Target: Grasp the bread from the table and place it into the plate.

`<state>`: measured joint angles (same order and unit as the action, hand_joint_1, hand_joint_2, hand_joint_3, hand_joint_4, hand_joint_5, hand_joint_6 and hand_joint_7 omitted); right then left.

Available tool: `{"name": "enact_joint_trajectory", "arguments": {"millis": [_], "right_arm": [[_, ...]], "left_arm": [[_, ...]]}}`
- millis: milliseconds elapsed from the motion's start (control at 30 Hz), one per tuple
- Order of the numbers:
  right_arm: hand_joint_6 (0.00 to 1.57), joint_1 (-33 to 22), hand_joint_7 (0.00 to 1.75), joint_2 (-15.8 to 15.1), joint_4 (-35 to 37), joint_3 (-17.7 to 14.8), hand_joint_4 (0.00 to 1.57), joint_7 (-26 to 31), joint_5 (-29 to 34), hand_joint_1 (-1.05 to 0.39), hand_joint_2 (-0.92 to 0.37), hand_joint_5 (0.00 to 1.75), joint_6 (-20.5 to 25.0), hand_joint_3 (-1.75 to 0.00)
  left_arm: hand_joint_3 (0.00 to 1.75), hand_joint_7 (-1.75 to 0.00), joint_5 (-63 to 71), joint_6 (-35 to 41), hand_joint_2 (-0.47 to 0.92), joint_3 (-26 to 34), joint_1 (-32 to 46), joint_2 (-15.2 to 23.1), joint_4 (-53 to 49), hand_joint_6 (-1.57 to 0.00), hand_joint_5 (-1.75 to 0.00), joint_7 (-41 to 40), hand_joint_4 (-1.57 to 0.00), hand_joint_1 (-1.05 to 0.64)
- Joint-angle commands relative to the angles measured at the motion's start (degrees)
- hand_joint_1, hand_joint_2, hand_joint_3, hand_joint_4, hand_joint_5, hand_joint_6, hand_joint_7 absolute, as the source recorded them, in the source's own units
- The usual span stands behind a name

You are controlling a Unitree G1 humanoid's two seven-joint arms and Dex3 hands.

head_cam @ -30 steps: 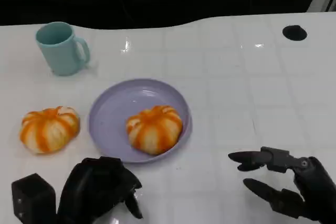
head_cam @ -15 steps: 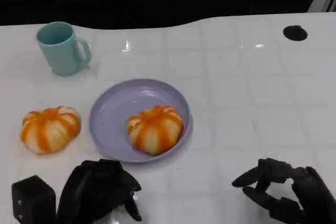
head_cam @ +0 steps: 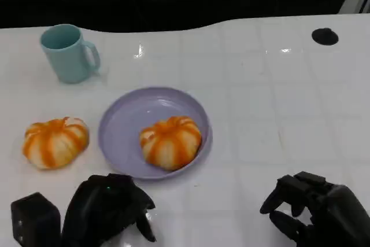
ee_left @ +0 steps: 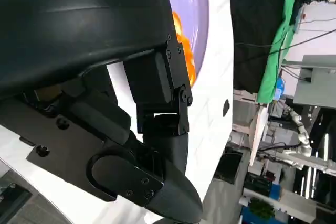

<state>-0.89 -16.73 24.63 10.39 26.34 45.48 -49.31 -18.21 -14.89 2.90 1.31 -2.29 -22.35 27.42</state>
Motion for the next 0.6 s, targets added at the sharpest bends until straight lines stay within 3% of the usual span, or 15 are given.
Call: {"name": "enact_joint_trajectory", "arguments": {"millis": [33, 600], "right_arm": [[0.52, 0.45, 1.55, -1.51, 0.88, 0.58, 0.64, 1.42, -0.88, -0.4, -0.76, 1.75, 1.08, -0.7], [0.53, 0.97, 1.54, -2.14, 1.75, 2.3, 0.65, 2.02, -2.74, -0.42, -0.76, 1.75, 1.89, -0.69]], "left_arm": [[0.01, -0.45, 0.35, 0.27, 0.81, 0.45, 0.45, 0.69, 0.43, -1.57, -0.83, -0.3, -1.55, -1.05], [0.01, -0.45, 0.41, -0.23, 0.81, 0.66, 0.41, 1.01, -0.29, -1.57, -0.83, 0.21, -1.53, -1.05]]}}
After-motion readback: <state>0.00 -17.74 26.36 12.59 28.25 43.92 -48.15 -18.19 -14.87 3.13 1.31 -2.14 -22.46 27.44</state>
